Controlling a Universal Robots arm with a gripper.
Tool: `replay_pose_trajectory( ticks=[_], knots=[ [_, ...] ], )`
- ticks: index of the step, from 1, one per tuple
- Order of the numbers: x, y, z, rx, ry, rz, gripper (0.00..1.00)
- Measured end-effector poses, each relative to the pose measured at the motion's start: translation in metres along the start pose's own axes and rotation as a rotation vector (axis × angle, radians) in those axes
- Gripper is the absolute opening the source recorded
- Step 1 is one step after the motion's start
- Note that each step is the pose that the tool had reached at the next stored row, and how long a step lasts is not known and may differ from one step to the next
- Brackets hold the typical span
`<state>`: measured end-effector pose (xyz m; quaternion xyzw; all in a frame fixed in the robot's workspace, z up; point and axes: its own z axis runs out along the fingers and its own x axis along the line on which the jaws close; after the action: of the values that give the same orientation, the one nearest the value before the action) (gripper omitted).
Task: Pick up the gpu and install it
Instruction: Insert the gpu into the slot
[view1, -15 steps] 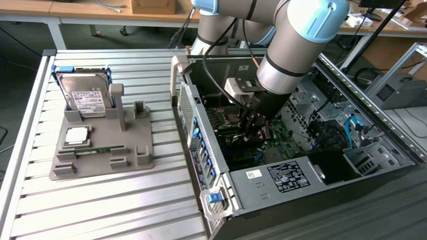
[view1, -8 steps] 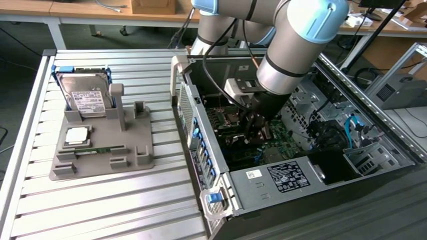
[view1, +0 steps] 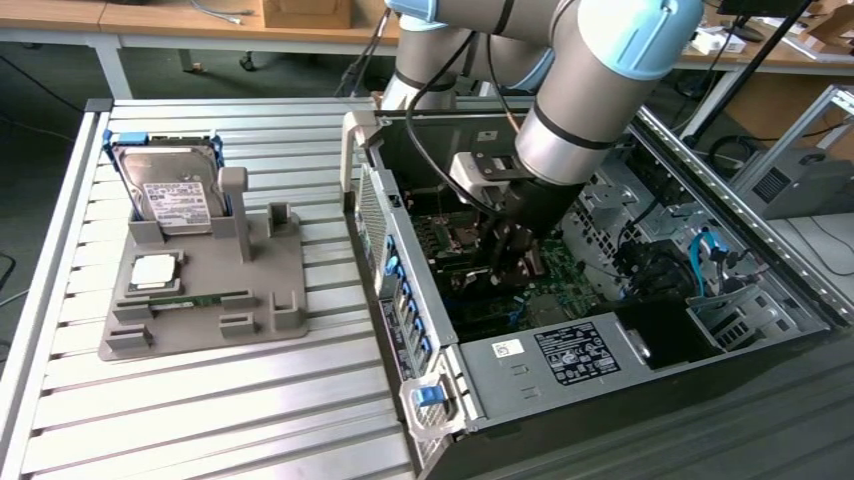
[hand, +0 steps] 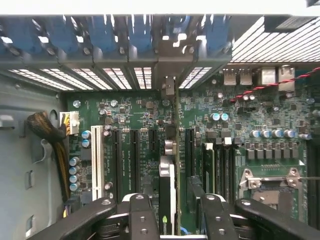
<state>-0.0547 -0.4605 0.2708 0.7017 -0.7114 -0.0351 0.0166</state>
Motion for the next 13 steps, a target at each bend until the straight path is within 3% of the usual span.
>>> replay_pose_trajectory(
  ticks=[5,10,13],
  knots=[
    [-0.008,0.001,-0.0119,0.0002,0.0,0.0,0.39],
    [-0.019,0.0016,-0.0181,0.0,0.0005,-0.003,0.14],
    [-0.024,-0.0002,-0.018,-0.0006,0.0008,-0.011,0.11]
  ],
)
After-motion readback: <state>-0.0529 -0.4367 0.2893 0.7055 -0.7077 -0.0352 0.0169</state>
